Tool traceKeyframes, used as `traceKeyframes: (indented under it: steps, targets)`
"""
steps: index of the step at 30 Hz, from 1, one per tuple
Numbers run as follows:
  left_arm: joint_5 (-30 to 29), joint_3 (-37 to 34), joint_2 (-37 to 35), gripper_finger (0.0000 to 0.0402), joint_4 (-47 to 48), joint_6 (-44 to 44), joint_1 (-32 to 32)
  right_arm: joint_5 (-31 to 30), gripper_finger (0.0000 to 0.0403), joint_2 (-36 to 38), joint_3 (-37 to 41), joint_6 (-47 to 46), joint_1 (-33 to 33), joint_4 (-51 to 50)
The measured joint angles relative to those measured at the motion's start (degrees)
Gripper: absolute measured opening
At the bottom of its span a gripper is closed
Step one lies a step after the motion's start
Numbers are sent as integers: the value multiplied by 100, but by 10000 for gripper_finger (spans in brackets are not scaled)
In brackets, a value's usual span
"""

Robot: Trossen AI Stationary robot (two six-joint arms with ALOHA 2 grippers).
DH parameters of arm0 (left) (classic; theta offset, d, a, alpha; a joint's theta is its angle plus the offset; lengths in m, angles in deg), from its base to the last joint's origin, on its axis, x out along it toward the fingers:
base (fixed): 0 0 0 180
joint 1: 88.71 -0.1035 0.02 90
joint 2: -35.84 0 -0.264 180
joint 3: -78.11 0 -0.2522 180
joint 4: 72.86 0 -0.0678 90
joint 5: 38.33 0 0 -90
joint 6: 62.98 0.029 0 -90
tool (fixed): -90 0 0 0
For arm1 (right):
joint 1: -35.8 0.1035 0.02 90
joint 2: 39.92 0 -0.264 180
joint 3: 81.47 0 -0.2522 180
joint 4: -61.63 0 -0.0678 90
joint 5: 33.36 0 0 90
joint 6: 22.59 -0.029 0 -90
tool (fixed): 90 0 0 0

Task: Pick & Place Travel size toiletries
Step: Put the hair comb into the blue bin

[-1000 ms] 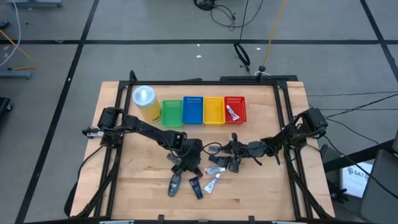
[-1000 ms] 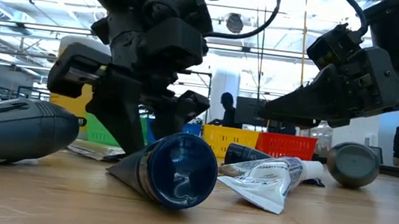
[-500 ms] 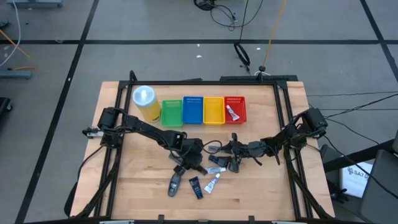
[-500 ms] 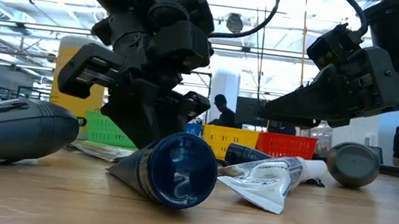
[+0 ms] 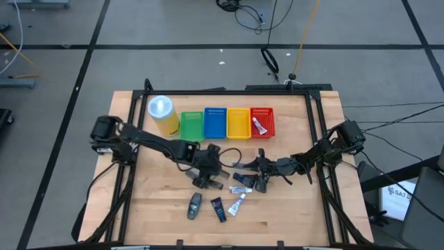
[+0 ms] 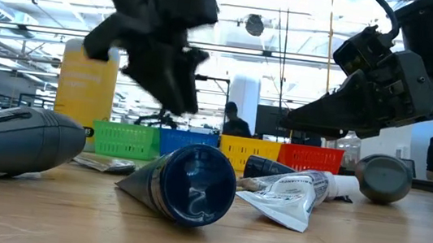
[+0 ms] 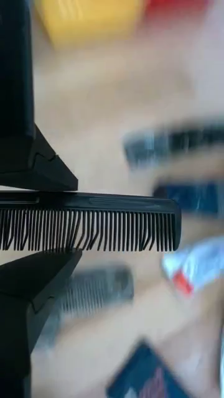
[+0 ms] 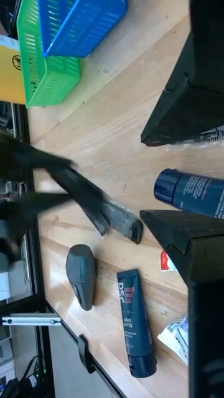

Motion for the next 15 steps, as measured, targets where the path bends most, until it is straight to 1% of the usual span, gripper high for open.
traceKeyframes:
  steps: [4,6,8,11,15]
  targets:
    - [-1560,2,-442,147,-33,-310,-201,-2,171,2,2,7,-2,-1]
    - [-2054,3,-555,147,-293,-587,-443,-2,171,2,0,17,-2,-1]
    - [-2198,11,-587,147,-677,-1118,-773,-2,171,2,2,9,-2,-1]
    - [-2186,13,-481,147,-1076,-1947,-1307,0,171,2,2,2,-2,-1]
    - [-2152,13,-154,147,-1444,-2544,-1863,0,171,2,2,0,-2,-1]
